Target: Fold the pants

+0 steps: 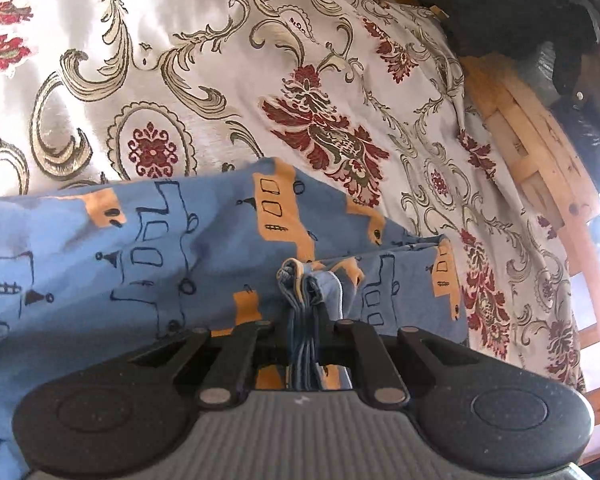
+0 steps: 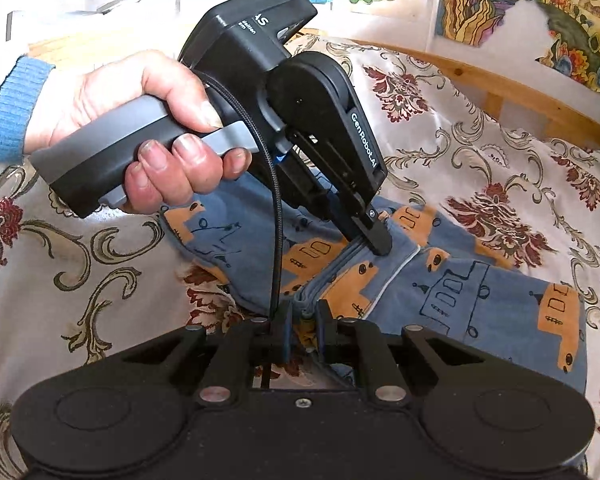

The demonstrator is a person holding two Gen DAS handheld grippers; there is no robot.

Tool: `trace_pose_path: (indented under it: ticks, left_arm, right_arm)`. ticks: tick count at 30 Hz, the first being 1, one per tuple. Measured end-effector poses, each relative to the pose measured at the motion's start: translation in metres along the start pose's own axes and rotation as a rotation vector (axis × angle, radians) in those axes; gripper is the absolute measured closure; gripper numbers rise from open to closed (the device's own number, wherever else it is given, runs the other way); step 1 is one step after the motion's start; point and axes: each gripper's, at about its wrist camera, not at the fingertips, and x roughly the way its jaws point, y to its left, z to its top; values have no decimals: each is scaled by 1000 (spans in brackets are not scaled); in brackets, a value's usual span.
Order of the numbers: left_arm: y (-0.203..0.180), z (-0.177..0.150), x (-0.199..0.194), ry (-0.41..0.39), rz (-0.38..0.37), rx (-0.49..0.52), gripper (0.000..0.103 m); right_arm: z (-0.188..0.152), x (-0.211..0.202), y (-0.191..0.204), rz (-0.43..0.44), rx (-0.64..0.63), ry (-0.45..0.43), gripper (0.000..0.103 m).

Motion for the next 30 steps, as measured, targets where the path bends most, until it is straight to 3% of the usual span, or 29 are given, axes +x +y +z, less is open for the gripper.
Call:
trace_pose_path:
  ticks: [4, 7, 10, 11, 12, 14, 17, 20, 24, 26, 29, 30]
  left_arm:
    - [0, 1, 0, 3, 25, 10, 91]
    - [-2, -1, -2, -4, 72, 25, 77]
    - [-7, -5, -14, -53, 106, 47, 56]
    - [-10, -7, -19, -78, 118, 53, 48]
    - [-14, -10, -26, -114, 131, 58, 42]
    - [-25, -18, -37, -201, 144, 79, 37]
    - [-44, -35, -43, -325, 119, 121, 33]
    - [-62, -43, -31, -351, 77, 168, 33]
    - [-72, -45, -4, -284, 49, 217, 33]
    - [-65, -44, 10, -250, 73, 216, 33]
    - [-44, -50, 21, -222, 93, 205, 42]
    - [-38, -53, 19, -229, 79, 209, 45]
  right_arm:
    - [0, 5, 0, 5, -5, 10, 90]
    - [-2, 2, -4, 14, -4, 10, 85]
    - [-3, -14, -13, 25, -23, 10, 66]
    - [-3, -20, -17, 23, -32, 5, 55]
    - [-4, -29, -25, 4, -48, -7, 43]
    - [-6, -44, -41, -84, -75, -31, 30]
    - [-12, -54, -74, -253, -152, -61, 25]
    - [-15, -43, -108, -364, -183, -49, 32]
    - [-18, -24, -141, -345, -147, -78, 65]
    - [-21, -13, -151, -286, -105, -67, 69]
    - [-29, 2, -162, -294, -48, -27, 69]
    - [-32, 4, -169, -302, -20, -22, 64]
